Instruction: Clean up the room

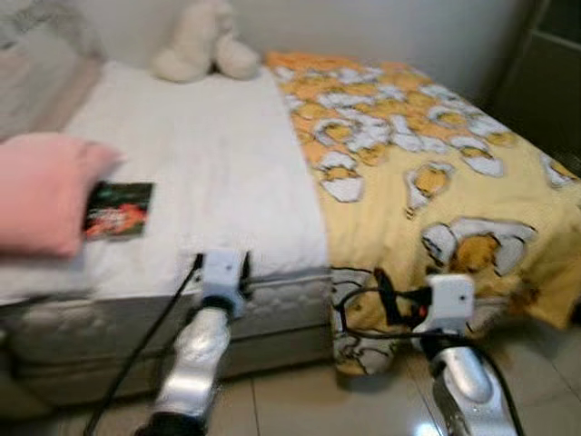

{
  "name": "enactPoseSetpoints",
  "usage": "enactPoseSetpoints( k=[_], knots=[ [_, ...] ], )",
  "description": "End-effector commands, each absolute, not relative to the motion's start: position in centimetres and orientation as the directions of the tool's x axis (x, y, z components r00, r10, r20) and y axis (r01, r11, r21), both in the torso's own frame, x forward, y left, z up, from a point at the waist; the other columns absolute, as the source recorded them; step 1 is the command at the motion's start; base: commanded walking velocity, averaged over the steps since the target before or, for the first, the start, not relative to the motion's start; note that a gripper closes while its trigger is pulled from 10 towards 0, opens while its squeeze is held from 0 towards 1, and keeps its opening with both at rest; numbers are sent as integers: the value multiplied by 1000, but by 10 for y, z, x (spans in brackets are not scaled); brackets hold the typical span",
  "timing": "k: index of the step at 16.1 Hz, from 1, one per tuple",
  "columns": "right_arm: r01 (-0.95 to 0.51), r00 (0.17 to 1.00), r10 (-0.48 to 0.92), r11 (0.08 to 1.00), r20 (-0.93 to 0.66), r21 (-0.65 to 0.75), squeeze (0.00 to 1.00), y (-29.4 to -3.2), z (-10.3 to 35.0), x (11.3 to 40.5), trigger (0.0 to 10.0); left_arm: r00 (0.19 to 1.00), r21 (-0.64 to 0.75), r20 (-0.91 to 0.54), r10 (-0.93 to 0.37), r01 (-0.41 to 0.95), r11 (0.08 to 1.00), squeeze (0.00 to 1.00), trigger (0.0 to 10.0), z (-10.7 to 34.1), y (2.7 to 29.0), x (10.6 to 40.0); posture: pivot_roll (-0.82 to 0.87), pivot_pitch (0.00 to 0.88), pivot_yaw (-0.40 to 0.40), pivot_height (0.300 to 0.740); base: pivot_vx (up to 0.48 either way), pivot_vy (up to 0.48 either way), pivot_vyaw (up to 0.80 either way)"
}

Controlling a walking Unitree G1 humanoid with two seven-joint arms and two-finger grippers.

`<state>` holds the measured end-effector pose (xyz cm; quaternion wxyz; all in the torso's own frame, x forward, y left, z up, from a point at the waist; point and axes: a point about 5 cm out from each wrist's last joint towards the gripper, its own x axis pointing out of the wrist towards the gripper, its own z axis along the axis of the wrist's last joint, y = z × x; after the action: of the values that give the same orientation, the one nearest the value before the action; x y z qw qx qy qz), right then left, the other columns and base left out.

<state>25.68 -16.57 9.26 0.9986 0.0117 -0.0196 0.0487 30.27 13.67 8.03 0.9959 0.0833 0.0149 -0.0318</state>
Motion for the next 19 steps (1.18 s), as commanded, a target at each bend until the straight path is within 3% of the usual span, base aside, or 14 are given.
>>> enactPoseSetpoints(
  k=[1,4,8,9,10,11,12,19],
  knots=[
    [-98,992,98,995,75,-8,176,-167,100,257,10000,997,200,-11,-78,79,977,0,10000,84,142,299,-77,0,-35,740,0,0,644],
    [-58,998,58,998,22,-9,243,-178,90,258,10000,996,158,-38,-78,83,984,0,10000,84,138,302,-63,0,-33,740,0,-160,640],
    [-57,998,57,998,22,27,267,-168,86,254,10000,997,181,-2,-79,78,980,0,10000,92,140,299,-60,0,-25,740,0,-477,622],
    [-28,999,27,997,18,70,267,-174,83,250,10000,1000,181,7,-16,14,983,82,10000,93,153,294,-61,0,-26,740,0,-461,619],
    [-21,1000,19,996,15,81,267,-176,82,248,10000,1000,190,11,6,-8,982,82,10000,94,158,293,-58,0,-28,740,0,-461,619],
    [-6,1000,7,999,-23,51,278,-183,72,243,10000,999,181,-20,33,-29,983,322,10000,88,161,288,-50,0,-33,740,0,-454,625],
    [-14,999,15,1000,-44,28,298,-185,67,241,10000,998,171,-35,43,-36,985,0,10000,85,160,286,-46,0,-38,740,0,0,625],
    [-58,997,59,998,-47,9,314,-183,69,251,10000,999,168,-43,12,-5,986,0,10000,87,147,292,-44,0,-41,740,0,0,625]
  ],
)
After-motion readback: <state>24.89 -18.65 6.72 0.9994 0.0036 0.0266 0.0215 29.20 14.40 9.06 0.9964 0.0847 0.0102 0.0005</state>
